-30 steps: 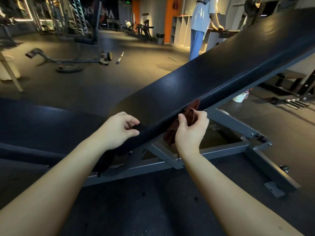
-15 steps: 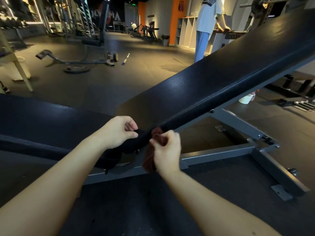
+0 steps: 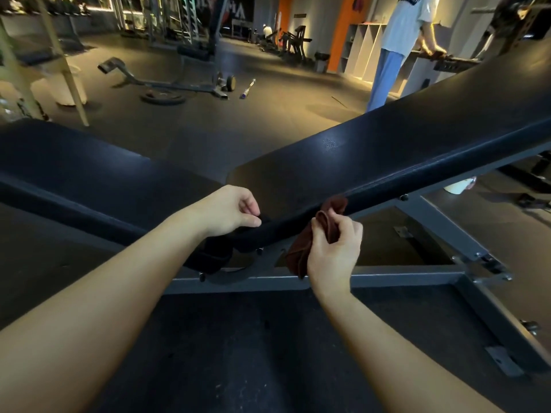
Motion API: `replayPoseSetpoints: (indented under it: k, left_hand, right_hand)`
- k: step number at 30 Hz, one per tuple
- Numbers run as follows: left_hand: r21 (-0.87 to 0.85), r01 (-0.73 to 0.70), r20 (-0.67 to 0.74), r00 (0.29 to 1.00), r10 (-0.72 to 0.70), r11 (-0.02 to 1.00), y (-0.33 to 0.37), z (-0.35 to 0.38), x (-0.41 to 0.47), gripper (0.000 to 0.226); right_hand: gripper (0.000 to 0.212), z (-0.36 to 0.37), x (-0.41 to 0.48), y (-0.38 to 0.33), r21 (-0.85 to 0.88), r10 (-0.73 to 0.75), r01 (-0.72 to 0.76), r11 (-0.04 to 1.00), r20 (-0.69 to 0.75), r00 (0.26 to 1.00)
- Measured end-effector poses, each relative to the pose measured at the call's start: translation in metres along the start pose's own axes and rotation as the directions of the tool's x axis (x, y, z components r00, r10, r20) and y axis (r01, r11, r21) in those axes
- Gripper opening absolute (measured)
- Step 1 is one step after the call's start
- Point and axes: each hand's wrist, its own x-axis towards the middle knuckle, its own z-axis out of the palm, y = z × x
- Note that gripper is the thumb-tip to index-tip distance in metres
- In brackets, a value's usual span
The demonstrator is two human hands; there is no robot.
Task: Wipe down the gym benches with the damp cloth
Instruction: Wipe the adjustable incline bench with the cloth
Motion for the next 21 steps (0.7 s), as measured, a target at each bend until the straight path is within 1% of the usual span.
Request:
replayPoseSetpoints:
  k: [2,4,6,9,10,11,13,15,18,21]
  left_hand:
    - [-0.017,0.002,-0.002,1.000,-0.002,1.000,-0.001,0.001,0.001,0.016]
    - [-0.024,-0.005,0.015,1.000,0.005,1.000,-0.001,0.001,0.001,0.016]
    - [-0.015,-0.013,0.035,0.999,0.013,1.000,-0.002,0.000,0.001,0.017]
    - [0.010,-0.019,0.075,0.997,0.018,1.000,-0.001,-0.003,0.001,0.019]
    - [0.012,-0.015,0.080,0.997,0.014,1.000,0.000,-0.003,0.001,0.019]
    - [0.011,-0.013,0.081,0.997,0.012,1.000,0.000,-0.004,0.000,0.019]
    - [0.013,-0.016,0.082,0.997,0.015,1.000,0.001,-0.004,0.001,0.019]
    - [0.031,-0.012,0.075,0.997,0.010,0.999,0.000,-0.005,0.001,0.018]
    - [0.063,0.021,0.056,0.998,-0.025,0.998,-0.005,-0.006,0.002,0.020]
    - [0.034,0.042,0.068,0.997,-0.044,0.999,-0.009,-0.008,0.001,0.020]
  right_hand:
    - [0.014,0.002,-0.010,0.002,-0.024,-0.012,0.015,1.000,0.100,0.995]
    - [0.014,0.000,-0.011,0.002,-0.044,-0.050,0.056,0.997,0.124,0.991]
    - [0.016,-0.011,0.005,-0.001,-0.077,-0.094,0.100,0.992,0.071,0.993]
    - [0.020,-0.042,0.047,-0.012,-0.103,-0.176,0.166,0.981,-0.100,0.979]
    - [0.022,-0.050,0.059,-0.015,-0.121,-0.205,0.190,0.974,-0.124,0.971]
    - [0.025,-0.056,0.066,-0.017,-0.163,-0.242,0.222,0.961,-0.110,0.964]
    - [0.029,-0.057,0.069,-0.012,-0.259,-0.338,0.318,0.912,-0.035,0.940]
    - [0.030,-0.048,0.060,-0.005,-0.294,-0.395,0.380,0.877,0.010,0.919]
    - [0.033,-0.020,0.038,0.002,-0.261,-0.403,0.406,0.876,0.067,0.913]
    - [0.034,0.018,0.001,0.006,-0.201,-0.463,0.518,0.831,0.267,0.845]
